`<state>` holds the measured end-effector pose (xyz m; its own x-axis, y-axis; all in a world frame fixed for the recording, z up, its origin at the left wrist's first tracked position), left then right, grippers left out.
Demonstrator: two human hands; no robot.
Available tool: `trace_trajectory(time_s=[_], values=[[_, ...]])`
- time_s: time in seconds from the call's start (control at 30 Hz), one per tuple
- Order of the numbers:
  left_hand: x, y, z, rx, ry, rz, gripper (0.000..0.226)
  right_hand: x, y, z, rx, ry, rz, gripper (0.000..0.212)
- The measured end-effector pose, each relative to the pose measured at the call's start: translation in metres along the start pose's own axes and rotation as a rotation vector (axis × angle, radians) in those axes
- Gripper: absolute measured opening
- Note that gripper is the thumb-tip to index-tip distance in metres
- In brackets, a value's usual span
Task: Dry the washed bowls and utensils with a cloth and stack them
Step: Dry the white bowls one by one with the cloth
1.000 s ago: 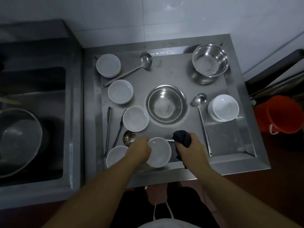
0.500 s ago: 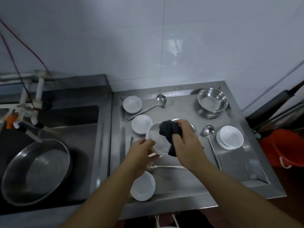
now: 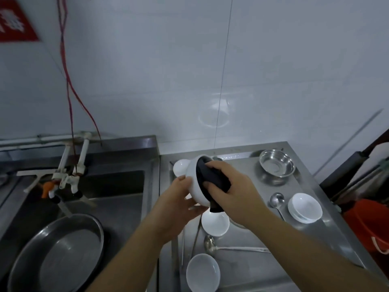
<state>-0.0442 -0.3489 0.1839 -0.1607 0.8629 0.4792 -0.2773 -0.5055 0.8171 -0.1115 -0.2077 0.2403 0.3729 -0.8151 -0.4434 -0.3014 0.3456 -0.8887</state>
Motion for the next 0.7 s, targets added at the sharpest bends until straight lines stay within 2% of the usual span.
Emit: trace_trajectory(time_s=[0.1, 0.17, 0.27, 0.37, 0.5, 0.57, 0.7], values=[[0.003, 0.006, 0.008, 0.027, -0.118, -0.060, 0.080, 0.001, -0.014, 0.004, -0.029, -0.013, -0.032, 0.044], [0.009, 0.011, 0.012, 0.057, -0.182, -0.054, 0.089, 0.002, -0.020, 0.007, -0.043, -0.018, -0.054, 0.045], [0.009, 0.017, 0.014, 0.081, -0.198, -0.005, 0.101, 0.006, -0.030, 0.008, -0.118, -0.029, -0.027, 0.045], [0.010, 0.021, 0.015, 0.094, -0.248, 0.013, 0.104, 0.005, -0.051, 0.004, -0.352, -0.034, 0.142, 0.045], [0.011, 0.026, 0.015, 0.158, -0.246, 0.047, 0.100, 0.010, -0.077, -0.005, -0.704, -0.066, 0.544, 0.040], [0.008, 0.032, 0.013, 0.195, -0.174, 0.035, 0.106, 0.014, -0.083, -0.015, -0.673, -0.097, 0.682, 0.039], [-0.002, 0.047, 0.010, 0.288, -0.029, -0.110, 0.106, 0.024, -0.081, -0.028, -0.302, -0.286, 0.733, 0.026]])
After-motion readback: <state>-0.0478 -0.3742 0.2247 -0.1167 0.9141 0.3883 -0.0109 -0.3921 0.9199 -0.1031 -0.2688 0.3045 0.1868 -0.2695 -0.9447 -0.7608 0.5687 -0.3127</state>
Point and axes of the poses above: each hand's wrist, its own z-axis away from the middle knuckle, its own x-axis out of the palm, y = z × x, the point moved 7 cm from there along -z, towards the middle knuckle, and after that the axes turned 3 degrees about -z, right-handed, at the moved point
